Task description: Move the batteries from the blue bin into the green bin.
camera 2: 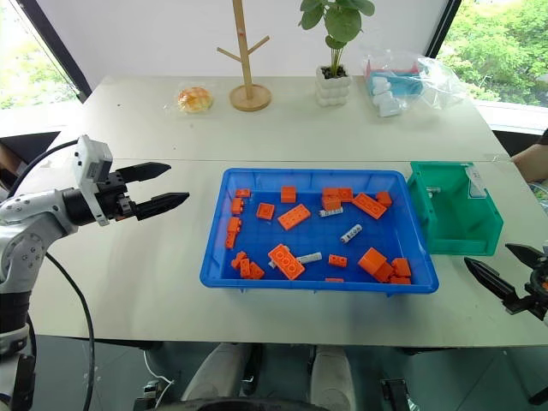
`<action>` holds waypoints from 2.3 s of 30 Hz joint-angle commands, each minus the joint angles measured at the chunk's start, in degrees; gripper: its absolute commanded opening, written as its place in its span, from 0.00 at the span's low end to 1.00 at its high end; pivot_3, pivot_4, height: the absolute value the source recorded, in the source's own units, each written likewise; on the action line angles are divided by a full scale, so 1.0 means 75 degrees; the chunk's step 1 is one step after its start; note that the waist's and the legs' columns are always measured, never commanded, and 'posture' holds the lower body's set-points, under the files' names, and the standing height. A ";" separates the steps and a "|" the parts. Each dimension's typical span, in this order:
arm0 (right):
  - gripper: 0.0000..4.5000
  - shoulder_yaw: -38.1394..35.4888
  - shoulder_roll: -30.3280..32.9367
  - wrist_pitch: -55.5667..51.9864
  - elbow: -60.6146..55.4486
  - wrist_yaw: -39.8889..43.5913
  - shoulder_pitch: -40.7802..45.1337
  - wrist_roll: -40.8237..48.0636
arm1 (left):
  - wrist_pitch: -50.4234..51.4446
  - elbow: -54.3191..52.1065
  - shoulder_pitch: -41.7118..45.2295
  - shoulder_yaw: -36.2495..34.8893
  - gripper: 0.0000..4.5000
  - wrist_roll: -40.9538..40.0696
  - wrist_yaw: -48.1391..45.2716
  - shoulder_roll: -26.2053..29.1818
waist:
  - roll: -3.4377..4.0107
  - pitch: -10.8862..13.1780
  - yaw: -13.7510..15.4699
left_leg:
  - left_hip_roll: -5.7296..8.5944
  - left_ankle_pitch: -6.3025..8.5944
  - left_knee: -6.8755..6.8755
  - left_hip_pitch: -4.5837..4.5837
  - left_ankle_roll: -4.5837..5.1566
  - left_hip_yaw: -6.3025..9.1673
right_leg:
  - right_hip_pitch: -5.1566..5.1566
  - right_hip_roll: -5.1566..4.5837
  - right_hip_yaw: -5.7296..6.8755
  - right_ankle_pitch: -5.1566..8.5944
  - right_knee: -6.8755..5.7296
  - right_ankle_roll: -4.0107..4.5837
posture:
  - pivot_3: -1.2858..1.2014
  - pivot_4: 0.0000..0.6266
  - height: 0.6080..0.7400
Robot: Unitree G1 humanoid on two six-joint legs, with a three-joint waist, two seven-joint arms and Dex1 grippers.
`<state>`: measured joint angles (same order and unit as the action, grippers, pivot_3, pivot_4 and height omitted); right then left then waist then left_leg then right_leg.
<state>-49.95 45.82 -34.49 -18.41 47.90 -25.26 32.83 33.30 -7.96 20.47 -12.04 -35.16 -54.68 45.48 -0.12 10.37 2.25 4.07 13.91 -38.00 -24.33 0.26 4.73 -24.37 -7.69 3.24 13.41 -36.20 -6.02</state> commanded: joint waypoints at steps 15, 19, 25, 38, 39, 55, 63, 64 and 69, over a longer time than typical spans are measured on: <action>0.96 0.0068 -0.0032 0.0338 0.0077 0.0101 0.0143 -0.0022 | -0.0059 -0.0170 0.0105 -0.0129 1.00 0.0008 0.0048 0.0064 | 0.0000 0.0000 -0.0002 | 0.0000 0.0000 0.0000 0.0001 0.0001 -0.0001 | 0.0000 0.0001 0.0000 -0.0001 0.0000 0.0000 | 0.52 0.24 0.64; 0.96 0.0133 0.0085 0.0400 0.0238 0.0171 0.0273 -0.0083 | -0.0081 -0.0192 0.0131 -0.0097 1.00 0.0027 0.0072 0.0027 | 0.0000 0.0000 -0.0002 | 0.0000 0.0000 -0.0001 0.0001 0.0001 -0.0001 | 0.0000 0.0002 0.0000 -0.0002 -0.0001 -0.0001 | 0.52 0.24 0.64; 0.96 0.0341 0.0717 0.0499 0.0592 0.0508 0.0715 -0.0221 | -0.0101 -0.0455 0.0045 0.0026 1.00 -0.0070 0.0022 -0.0149 | 0.0001 0.0000 -0.0012 | 0.0001 -0.0001 -0.0002 0.0003 0.0001 -0.0008 | 0.0000 0.0004 0.0000 -0.0005 -0.0002 -0.0004 | 0.52 0.24 0.64; 0.96 0.4664 0.2784 -0.2286 -0.0324 0.0141 0.5990 0.0658 | 0.0235 -0.0635 0.0468 0.0436 1.00 -0.0413 -0.1478 0.0605 | 0.0000 0.0024 -0.0083 | -0.0012 -0.0001 -0.0005 -0.0009 0.0002 -0.0009 | -0.0017 0.0002 -0.0001 -0.0013 0.0000 0.0011 | 0.52 0.24 0.64; 0.96 0.5083 0.2643 -0.2539 -0.0353 0.0056 0.6497 0.0667 | 0.0268 -0.0625 0.0540 0.0461 1.00 -0.0437 -0.1571 0.0654 | -0.0004 0.0030 -0.0080 | -0.0012 -0.0001 -0.0005 -0.0009 0.0001 -0.0009 | -0.0016 0.0002 -0.0001 -0.0013 0.0001 0.0011 | 0.52 0.24 0.64; 0.96 0.7656 -0.2119 -0.7645 -0.0199 -0.2081 0.9753 0.1341 | 0.0463 -0.0860 0.0920 0.0613 1.00 -0.0465 -0.1971 0.0938 | -0.0048 0.0066 -0.0220 | 0.0015 -0.0006 -0.0002 -0.0035 -0.0002 -0.0002 | -0.0046 0.0009 0.0001 -0.0037 -0.0008 -0.0028 | 0.52 0.24 0.64; 0.96 0.8128 -0.1936 -0.7734 0.0025 -0.2489 0.9596 0.1796 | 0.0515 -0.0895 0.0990 0.0676 1.00 -0.0492 -0.1923 0.0840 | -0.0048 0.0066 -0.0258 | 0.0012 -0.0016 -0.0003 -0.0016 -0.0013 0.0000 | -0.0041 0.0019 0.0002 -0.0041 -0.0023 -0.0025 | 0.52 0.24 0.64; 0.96 0.8166 -0.1883 -0.7734 0.0036 -0.2528 0.9559 0.1809 | 0.0519 -0.0894 0.1009 0.0691 1.00 -0.0495 -0.1915 0.0823 | -0.0048 0.0066 -0.0263 | 0.0011 -0.0017 -0.0003 -0.0016 -0.0014 0.0000 | -0.0043 0.0020 0.0001 -0.0042 -0.0027 -0.0027 | 0.52 0.24 0.64; 0.96 0.8335 -0.1845 -0.7734 0.0160 -0.2751 0.9508 0.1783 | 0.0490 -0.0844 0.1058 0.0749 1.00 -0.0488 -0.1944 0.0795 | -0.0048 0.0066 -0.0280 | 0.0011 -0.0017 -0.0003 -0.0015 -0.0014 -0.0003 | -0.0043 0.0020 0.0001 -0.0042 -0.0031 -0.0028 | 0.52 0.24 0.64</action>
<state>12.51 31.75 -92.12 -16.59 27.86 45.71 45.48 37.23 -13.53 27.39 -5.79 -38.10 -68.93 51.26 -0.48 10.87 0.15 4.15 13.78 -38.03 -24.44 0.15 4.71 -24.69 -7.54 3.25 13.10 -36.43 -6.23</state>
